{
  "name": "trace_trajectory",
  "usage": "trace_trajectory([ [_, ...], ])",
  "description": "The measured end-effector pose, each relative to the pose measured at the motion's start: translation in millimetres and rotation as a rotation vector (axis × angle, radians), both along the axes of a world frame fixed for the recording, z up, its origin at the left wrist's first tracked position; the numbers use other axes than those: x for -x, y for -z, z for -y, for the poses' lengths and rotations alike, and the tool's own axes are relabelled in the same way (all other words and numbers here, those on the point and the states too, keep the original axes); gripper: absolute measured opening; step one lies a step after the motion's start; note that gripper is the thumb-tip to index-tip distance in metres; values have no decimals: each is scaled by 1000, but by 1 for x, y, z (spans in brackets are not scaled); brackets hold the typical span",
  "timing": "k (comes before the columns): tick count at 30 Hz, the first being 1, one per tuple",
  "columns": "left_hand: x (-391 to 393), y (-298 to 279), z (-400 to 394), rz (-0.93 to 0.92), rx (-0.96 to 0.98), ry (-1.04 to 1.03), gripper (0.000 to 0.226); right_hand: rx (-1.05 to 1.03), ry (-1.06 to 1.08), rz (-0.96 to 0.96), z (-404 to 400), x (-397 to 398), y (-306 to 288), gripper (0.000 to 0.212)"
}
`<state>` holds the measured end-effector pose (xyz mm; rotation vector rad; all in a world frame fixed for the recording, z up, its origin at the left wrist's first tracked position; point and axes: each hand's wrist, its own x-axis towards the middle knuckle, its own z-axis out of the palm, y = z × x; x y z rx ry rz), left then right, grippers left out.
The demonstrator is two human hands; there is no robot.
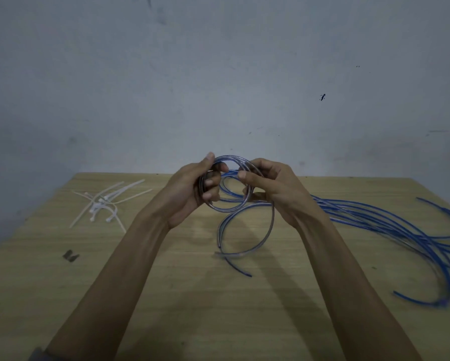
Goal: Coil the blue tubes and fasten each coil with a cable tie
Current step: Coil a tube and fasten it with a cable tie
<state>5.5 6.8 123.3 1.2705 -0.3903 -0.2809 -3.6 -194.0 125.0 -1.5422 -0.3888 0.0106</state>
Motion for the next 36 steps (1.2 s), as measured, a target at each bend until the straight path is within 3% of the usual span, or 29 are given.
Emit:
trace_trajectory([
  [4, -1, 1, -1, 21, 40, 63, 31, -60, -60, -69, 4, 0, -1, 17],
  [8, -2, 1, -3, 83, -85, 8, 33, -70, -68, -107, 1, -2, 2, 5],
  [12, 2, -1, 2, 118, -128, -68, 33, 46, 114, 75, -4, -4, 5, 8],
  [15, 1, 1, 9, 148, -22, -168, 30, 31, 117, 70, -8, -4, 8, 12],
  [20, -4, 3, 10, 69, 225, -200, 33, -48, -182, -109, -7, -1, 10, 22],
  [26, -8, 6, 7, -57, 312, -124, 30, -126, 45, -83, -4, -7, 13, 17],
  [30, -6, 5, 5, -54, 207, -75, 30, -4, 201, 21, -4, -13, 18, 13],
  [33, -3, 2, 4, -46, 111, -42, 41, 115, 196, 55, -7, -13, 19, 11],
  [36, -1, 0, 5, -90, 177, 4, 50, 142, 192, 82, -8, -11, 18, 11],
])
